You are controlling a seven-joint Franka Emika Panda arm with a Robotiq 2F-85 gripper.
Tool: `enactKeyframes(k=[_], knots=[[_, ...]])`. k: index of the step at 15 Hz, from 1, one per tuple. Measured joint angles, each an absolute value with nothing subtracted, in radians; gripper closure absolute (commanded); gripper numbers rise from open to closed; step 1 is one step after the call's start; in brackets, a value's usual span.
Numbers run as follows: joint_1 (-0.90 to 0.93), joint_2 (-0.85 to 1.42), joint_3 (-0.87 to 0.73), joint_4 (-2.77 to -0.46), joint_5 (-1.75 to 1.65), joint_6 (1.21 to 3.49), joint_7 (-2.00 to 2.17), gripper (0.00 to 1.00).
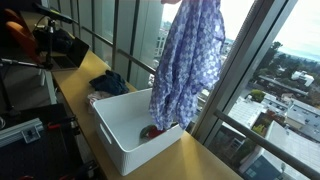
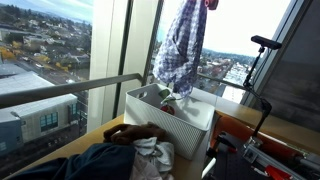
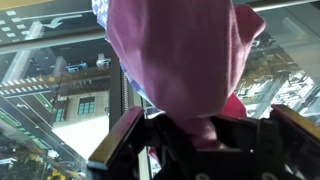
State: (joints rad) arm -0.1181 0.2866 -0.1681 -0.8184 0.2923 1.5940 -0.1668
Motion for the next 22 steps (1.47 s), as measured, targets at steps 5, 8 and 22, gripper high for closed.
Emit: enactKeyframes(k=[5, 8, 22], knots=[[-0.021, 0.217, -0.167, -1.083, 0.241, 1.675, -0.167, 1.0], [-0.001, 0.186, -0.168, -1.254, 0.215, 1.761, -0.167, 1.0], [-0.001, -0.103, -0.073, -2.052, 0.131, 2.155, -0.176, 0.31]])
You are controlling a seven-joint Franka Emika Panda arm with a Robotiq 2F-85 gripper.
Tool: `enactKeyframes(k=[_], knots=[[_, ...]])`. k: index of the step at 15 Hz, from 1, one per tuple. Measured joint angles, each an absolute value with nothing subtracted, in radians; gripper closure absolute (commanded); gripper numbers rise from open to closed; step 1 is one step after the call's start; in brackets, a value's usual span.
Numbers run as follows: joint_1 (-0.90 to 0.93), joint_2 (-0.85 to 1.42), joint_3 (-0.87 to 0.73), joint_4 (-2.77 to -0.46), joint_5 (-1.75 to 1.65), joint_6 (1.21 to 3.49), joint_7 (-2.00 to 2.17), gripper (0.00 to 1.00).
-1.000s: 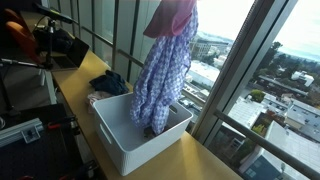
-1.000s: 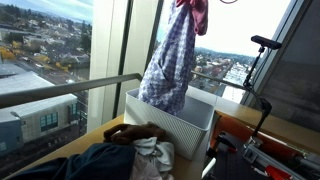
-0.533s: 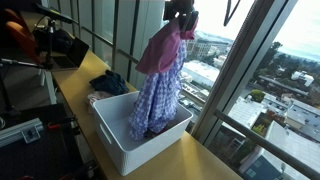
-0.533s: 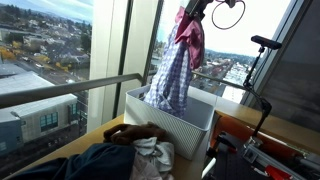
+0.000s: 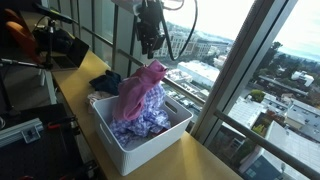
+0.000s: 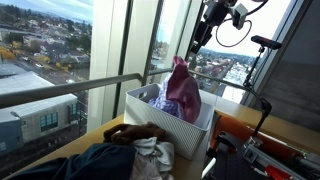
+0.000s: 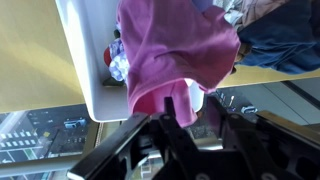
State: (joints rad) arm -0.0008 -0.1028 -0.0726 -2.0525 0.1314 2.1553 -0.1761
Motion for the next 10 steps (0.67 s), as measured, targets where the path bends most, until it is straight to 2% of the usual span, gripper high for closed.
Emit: enactKeyframes(k=[4, 10], knots=[[-0.001, -0.216, -0.058, -2.18, 0.098, 2.258, -0.175, 0.02], [0.052, -0.358, 0.003, -2.326, 0.104, 2.371, -0.164, 0.0]])
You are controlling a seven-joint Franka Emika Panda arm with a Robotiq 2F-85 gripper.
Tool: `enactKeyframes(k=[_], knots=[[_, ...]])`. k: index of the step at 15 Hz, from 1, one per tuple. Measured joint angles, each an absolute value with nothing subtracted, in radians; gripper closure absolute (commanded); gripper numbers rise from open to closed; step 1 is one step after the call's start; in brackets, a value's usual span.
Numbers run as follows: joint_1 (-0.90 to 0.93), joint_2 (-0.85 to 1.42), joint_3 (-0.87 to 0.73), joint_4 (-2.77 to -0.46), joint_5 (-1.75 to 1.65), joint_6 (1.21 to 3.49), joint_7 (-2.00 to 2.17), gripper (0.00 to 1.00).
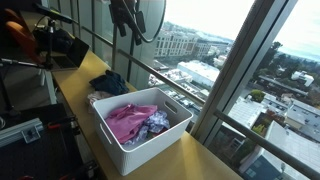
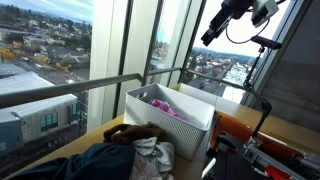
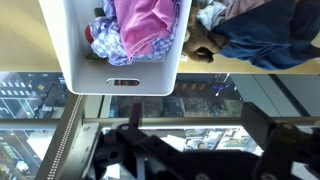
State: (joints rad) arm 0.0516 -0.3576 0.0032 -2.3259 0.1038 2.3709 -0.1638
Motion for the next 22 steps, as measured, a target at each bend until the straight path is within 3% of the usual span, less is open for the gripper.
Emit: enactKeyframes(k=[4, 9, 16, 22], knots=[[0.14, -0.355, 0.085, -2.428, 0.104, 2.532, -0.123, 0.0], [0.199, -0.196, 0.179, -2.437, 0.087, 2.719, -0.074, 0.0], [0.222, 0.194, 0.217, -2.218, -0.141, 2.782, 0.075, 0.0], [0.356, 0.502, 0.137, -1.975, -0.256, 2.769, 0.147, 0.0]])
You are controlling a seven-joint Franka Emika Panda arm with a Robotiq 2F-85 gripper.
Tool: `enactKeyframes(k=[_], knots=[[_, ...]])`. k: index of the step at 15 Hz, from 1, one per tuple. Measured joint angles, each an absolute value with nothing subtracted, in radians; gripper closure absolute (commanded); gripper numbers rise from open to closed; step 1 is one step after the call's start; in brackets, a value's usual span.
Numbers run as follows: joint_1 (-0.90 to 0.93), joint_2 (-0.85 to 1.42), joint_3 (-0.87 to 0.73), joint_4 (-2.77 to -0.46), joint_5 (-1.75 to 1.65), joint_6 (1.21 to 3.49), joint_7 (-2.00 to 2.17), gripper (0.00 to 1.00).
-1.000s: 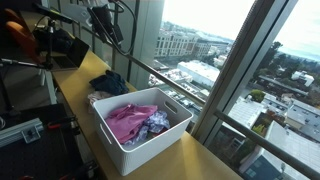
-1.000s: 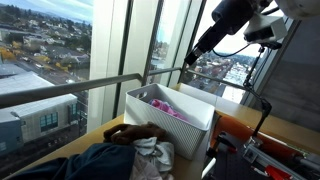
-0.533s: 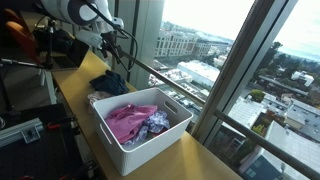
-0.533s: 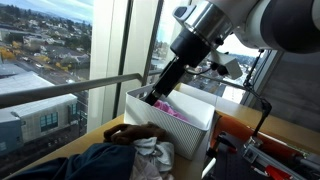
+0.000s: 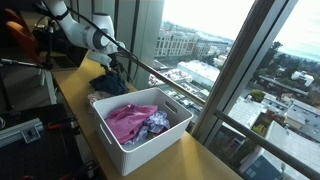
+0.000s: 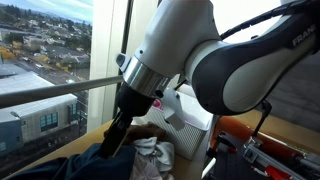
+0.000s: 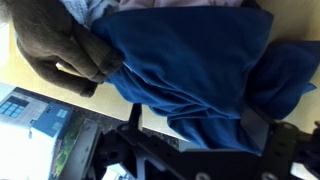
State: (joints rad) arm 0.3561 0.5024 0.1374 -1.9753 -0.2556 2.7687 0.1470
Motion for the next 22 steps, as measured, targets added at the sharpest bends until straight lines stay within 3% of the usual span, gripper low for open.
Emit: enactKeyframes(k=[12, 13, 14, 22], knots=[[0.426, 0.808, 0.035, -1.723, -0.255, 2.674, 0.15, 0.0], [0.427, 0.818, 0.032, -1.716, -0.255, 2.662, 0.151, 0.07], [0.428, 0.825, 0.031, -1.71, -0.255, 2.652, 0.154, 0.26], [0.428, 0.835, 0.018, -1.716, -0.255, 2.613, 0.183, 0.84]])
